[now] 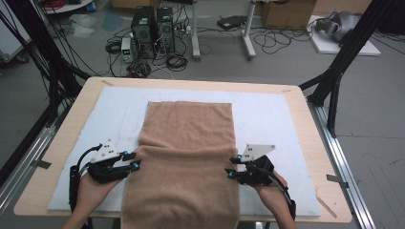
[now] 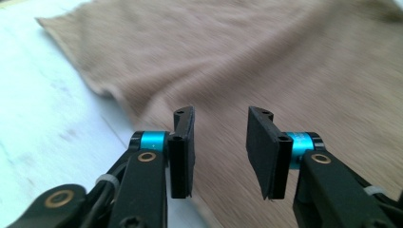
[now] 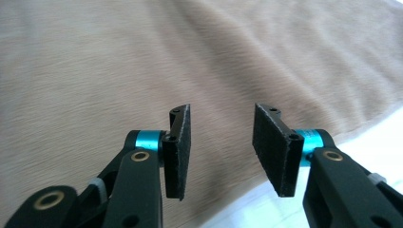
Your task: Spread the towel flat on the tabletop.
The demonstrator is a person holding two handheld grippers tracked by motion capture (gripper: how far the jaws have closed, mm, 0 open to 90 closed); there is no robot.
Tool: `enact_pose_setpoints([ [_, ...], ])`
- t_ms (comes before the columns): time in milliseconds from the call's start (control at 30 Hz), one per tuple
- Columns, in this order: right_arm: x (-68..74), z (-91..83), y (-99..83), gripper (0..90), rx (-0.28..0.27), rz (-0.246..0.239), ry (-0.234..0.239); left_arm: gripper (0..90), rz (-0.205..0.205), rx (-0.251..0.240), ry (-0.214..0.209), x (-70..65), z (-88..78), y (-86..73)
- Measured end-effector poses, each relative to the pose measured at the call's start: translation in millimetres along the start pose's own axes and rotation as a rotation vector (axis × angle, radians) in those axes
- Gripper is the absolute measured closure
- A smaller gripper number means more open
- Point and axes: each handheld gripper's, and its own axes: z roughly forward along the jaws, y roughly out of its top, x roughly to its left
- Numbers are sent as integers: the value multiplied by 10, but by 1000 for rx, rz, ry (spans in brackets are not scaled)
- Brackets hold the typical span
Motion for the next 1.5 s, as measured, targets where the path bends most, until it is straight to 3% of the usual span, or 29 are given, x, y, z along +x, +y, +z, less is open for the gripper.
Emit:
enact_pose_setpoints([
  [133,207,-33,-80,554,12,-33,47,612,22,-1,-47,-119,-92,-99],
  [233,270,24,-139,554,51,-57,57,609,50,41,-84,-204,-77,-173],
  [433,269,174,-262,573,107,-31,119,641,66,139,-155,-289,24,-343],
  [467,273,218,-284,568,115,-13,151,663,70,120,-152,-290,19,-367],
  [533,257,227,-314,612,84,1,153,765,52,123,-155,-260,18,-360],
  [600,225,216,-318,756,86,8,167,841,69,132,-157,-269,32,-342],
  [633,220,217,-313,796,91,6,195,852,86,137,-147,-289,29,-334],
  [667,231,219,-305,829,93,-7,194,859,99,137,-139,-310,25,-334],
  [733,252,213,-295,842,98,-28,205,868,95,133,-143,-318,7,-344],
  [867,311,159,-292,843,86,-41,204,872,95,110,-150,-383,-115,-382],
  [1033,507,1,-280,840,60,-74,240,872,123,104,-166,-574,-395,-378],
  [1167,665,-164,-303,765,12,-89,270,858,127,95,-196,-705,-581,-424],
  [1200,671,-203,-299,718,-14,-75,272,839,115,84,-197,-710,-603,-431],
  [1267,630,-239,-274,681,-38,-65,235,709,108,81,-179,-673,-594,-419],
  [1367,488,-157,-231,650,12,-60,168,671,99,68,-157,-565,-494,-401],
  [1500,352,14,-244,640,67,-49,148,656,84,82,-150,-466,-306,-422],
])
